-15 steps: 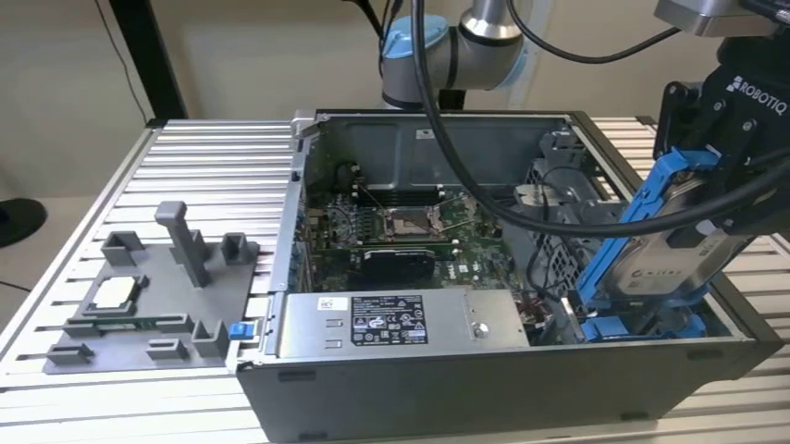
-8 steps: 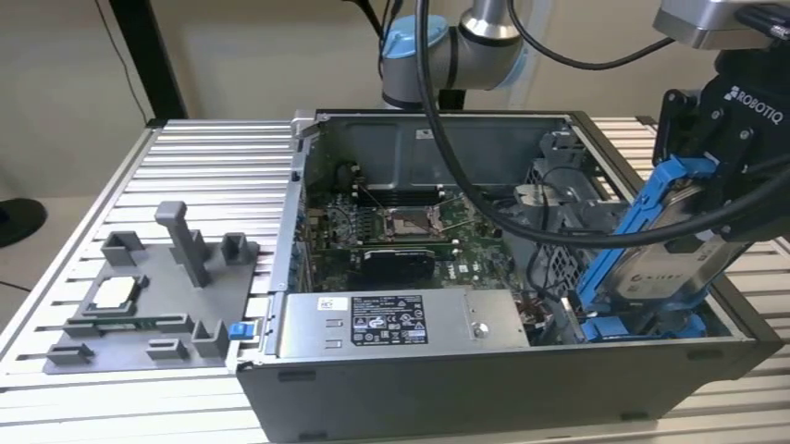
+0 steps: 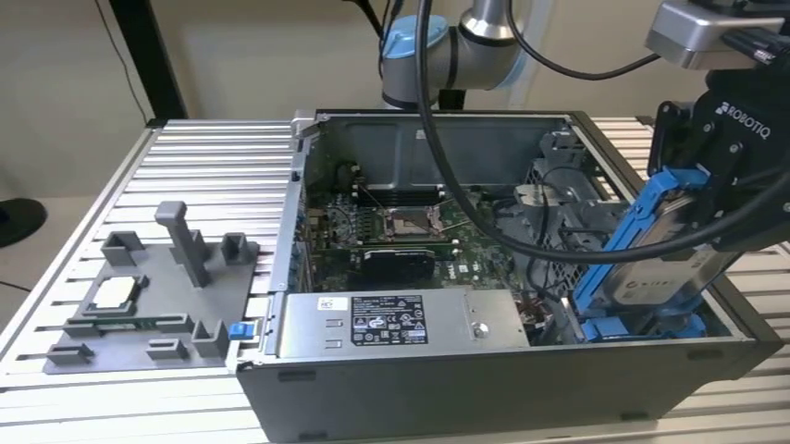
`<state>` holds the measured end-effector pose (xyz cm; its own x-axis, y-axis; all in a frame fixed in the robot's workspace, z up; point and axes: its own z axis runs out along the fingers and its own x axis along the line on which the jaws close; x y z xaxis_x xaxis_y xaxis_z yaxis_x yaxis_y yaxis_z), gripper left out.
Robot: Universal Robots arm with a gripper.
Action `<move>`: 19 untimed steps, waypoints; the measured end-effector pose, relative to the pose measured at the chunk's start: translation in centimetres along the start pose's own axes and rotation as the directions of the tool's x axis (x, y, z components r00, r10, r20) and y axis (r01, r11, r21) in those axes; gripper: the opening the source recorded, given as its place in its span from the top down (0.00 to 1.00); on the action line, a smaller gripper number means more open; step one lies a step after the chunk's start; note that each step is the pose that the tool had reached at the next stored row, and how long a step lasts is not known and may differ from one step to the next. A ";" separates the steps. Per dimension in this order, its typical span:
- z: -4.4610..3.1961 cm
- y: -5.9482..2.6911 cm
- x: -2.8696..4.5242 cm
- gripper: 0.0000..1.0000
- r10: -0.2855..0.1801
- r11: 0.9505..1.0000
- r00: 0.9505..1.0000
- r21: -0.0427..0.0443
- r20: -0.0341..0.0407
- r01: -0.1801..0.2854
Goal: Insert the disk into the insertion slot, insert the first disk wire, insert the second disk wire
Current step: 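Insert the disk into the insertion slot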
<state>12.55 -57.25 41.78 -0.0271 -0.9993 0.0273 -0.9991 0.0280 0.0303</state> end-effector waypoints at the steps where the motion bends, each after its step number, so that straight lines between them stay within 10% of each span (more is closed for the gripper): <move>1: 0.08 0.00 -0.02 1.00 0.001 1.000 1.000 0.000 0.000 -0.001; 19: 1.91 -0.24 -0.53 1.00 0.004 1.000 1.000 0.000 0.002 -0.004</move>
<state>12.75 -56.78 39.85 -0.0309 -0.9992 0.0254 -0.9990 0.0316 0.0304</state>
